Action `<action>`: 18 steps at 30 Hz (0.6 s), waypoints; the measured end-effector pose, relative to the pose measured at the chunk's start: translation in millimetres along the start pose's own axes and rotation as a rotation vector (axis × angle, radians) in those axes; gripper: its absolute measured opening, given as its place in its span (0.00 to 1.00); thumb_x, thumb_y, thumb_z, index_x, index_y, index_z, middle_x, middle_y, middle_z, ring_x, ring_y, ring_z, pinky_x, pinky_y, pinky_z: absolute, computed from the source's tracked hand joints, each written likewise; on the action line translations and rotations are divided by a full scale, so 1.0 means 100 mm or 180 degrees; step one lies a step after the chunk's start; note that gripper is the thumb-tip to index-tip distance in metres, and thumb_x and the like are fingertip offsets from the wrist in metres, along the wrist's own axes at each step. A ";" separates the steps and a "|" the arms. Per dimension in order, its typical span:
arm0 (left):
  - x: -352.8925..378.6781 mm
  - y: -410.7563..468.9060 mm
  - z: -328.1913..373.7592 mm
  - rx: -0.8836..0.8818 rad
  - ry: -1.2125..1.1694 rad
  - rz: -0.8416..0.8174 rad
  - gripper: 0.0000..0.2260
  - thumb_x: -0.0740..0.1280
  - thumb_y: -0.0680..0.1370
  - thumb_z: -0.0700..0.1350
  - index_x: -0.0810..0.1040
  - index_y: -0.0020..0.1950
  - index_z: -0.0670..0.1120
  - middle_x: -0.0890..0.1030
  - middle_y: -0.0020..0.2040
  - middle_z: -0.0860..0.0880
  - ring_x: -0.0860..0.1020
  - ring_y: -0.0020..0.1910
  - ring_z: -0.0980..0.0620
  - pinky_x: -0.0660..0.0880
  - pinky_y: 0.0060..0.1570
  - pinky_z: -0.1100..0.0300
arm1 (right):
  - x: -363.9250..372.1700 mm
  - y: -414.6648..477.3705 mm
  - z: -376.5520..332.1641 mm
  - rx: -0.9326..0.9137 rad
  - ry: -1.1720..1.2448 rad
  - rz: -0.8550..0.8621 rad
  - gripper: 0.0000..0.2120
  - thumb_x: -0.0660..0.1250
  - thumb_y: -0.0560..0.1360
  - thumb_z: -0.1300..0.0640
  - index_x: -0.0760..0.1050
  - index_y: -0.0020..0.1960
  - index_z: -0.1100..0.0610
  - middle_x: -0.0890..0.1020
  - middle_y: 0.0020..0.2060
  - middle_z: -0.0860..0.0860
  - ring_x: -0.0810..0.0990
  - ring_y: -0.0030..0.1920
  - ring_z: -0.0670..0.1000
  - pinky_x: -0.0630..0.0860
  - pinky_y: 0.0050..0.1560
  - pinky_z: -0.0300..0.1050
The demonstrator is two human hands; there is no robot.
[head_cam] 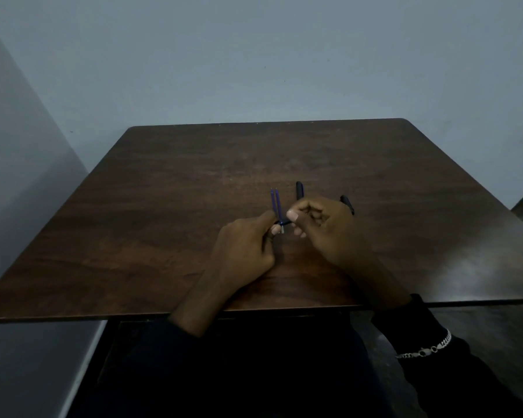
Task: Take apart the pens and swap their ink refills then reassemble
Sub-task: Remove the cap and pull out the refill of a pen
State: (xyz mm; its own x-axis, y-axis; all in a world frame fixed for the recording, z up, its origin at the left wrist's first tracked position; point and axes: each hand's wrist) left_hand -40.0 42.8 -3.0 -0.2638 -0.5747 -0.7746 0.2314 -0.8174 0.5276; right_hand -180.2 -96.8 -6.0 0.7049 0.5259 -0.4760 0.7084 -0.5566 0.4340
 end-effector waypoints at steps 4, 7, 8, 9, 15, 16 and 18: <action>0.00 0.00 0.01 -0.0038 0.0036 0.0037 0.07 0.67 0.77 0.42 0.72 0.49 0.54 0.82 0.36 0.49 0.81 0.35 0.41 0.64 0.36 0.59 | -0.01 0.02 0.03 -0.0176 0.0412 -0.0174 0.05 0.69 0.78 0.54 0.79 0.52 0.45 0.82 0.48 0.43 0.84 0.50 0.46 0.81 0.49 0.41; -0.01 0.00 0.01 -0.0064 0.0057 0.0038 0.07 0.67 0.76 0.41 0.74 0.48 0.53 0.82 0.35 0.49 0.81 0.35 0.42 0.63 0.35 0.59 | -0.01 0.00 0.00 -0.0158 0.0617 -0.0218 0.10 0.71 0.77 0.56 0.79 0.57 0.45 0.82 0.54 0.43 0.83 0.57 0.48 0.82 0.55 0.43; -0.01 0.00 0.01 -0.0062 0.0047 0.0049 0.06 0.67 0.76 0.42 0.74 0.47 0.52 0.82 0.35 0.50 0.81 0.35 0.42 0.63 0.35 0.59 | -0.01 0.00 -0.02 -0.0063 0.0583 -0.0137 0.10 0.72 0.76 0.51 0.79 0.57 0.45 0.82 0.53 0.42 0.84 0.55 0.47 0.83 0.54 0.45; -0.01 0.00 0.01 -0.0065 0.0048 0.0045 0.04 0.66 0.76 0.43 0.74 0.47 0.52 0.82 0.35 0.50 0.81 0.35 0.42 0.64 0.34 0.58 | 0.00 -0.01 -0.04 0.0075 0.0497 -0.0018 0.10 0.72 0.76 0.45 0.80 0.56 0.44 0.84 0.50 0.41 0.85 0.52 0.46 0.85 0.51 0.47; 0.00 0.00 0.00 -0.0016 0.0081 -0.0021 0.01 0.65 0.77 0.45 0.75 0.47 0.50 0.82 0.36 0.49 0.80 0.35 0.43 0.68 0.33 0.56 | 0.00 0.01 -0.02 0.0136 0.0236 0.0004 0.07 0.68 0.77 0.42 0.80 0.48 0.44 0.86 0.38 0.44 0.86 0.37 0.45 0.84 0.39 0.47; 0.00 -0.01 -0.01 -0.0026 0.0073 -0.0021 0.01 0.65 0.77 0.44 0.74 0.46 0.50 0.81 0.35 0.49 0.80 0.35 0.43 0.68 0.33 0.56 | -0.01 0.01 0.01 0.0092 0.0339 -0.0074 0.03 0.69 0.78 0.47 0.80 0.48 0.45 0.85 0.40 0.44 0.86 0.39 0.45 0.82 0.41 0.43; 0.01 -0.01 -0.01 -0.0078 0.0023 -0.0048 0.01 0.65 0.76 0.44 0.73 0.45 0.50 0.81 0.35 0.49 0.80 0.35 0.42 0.71 0.33 0.54 | -0.02 0.01 0.03 -0.0066 0.0384 -0.0184 0.06 0.71 0.78 0.57 0.79 0.50 0.47 0.83 0.45 0.42 0.84 0.47 0.45 0.79 0.46 0.37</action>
State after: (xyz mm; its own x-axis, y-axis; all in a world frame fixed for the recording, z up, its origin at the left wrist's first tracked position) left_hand -39.5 42.9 -4.2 -0.2607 -0.5620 -0.7850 0.2504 -0.8246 0.5073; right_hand -181.4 -100.2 -6.9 0.6613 0.6309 -0.4058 0.7477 -0.5104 0.4249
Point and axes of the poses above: each hand's wrist, its own y-axis towards the middle knuckle, its own x-axis out of the palm, z = x × y
